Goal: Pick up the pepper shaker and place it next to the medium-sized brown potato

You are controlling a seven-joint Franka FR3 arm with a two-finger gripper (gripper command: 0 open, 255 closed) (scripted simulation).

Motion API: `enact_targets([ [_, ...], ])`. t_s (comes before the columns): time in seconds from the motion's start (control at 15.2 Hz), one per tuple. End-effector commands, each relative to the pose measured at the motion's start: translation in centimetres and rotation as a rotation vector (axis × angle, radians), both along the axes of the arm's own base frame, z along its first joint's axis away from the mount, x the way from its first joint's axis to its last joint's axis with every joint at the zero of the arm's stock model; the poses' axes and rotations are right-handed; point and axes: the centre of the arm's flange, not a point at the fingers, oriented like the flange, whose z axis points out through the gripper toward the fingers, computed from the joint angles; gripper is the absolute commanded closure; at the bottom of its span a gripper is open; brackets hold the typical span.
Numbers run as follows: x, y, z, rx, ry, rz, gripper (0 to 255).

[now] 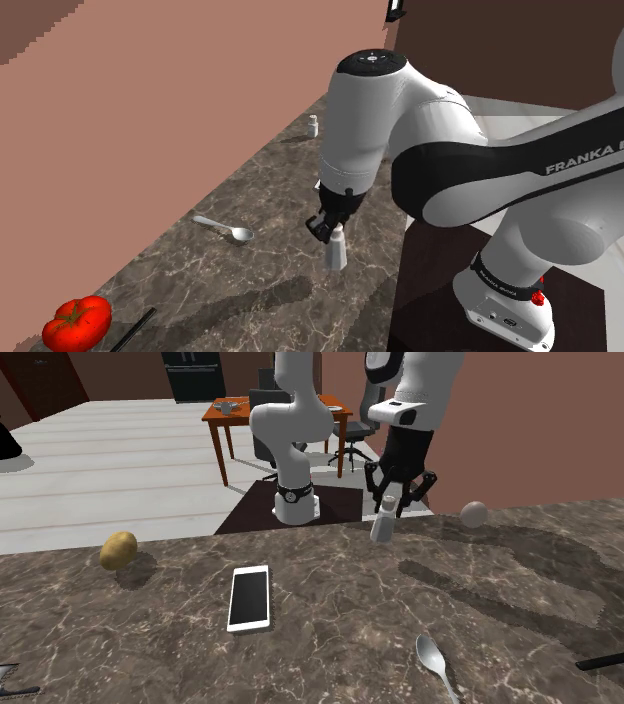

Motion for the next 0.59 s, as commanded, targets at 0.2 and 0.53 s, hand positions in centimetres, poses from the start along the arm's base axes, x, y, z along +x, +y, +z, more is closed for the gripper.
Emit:
enact_targets([
  [0.2, 0.0, -0.1, 2.6, 0.0, 0.0, 0.0, 255],
  [0.53, 0.0, -0.1, 5.3, 0.0, 0.0, 0.0, 255],
])
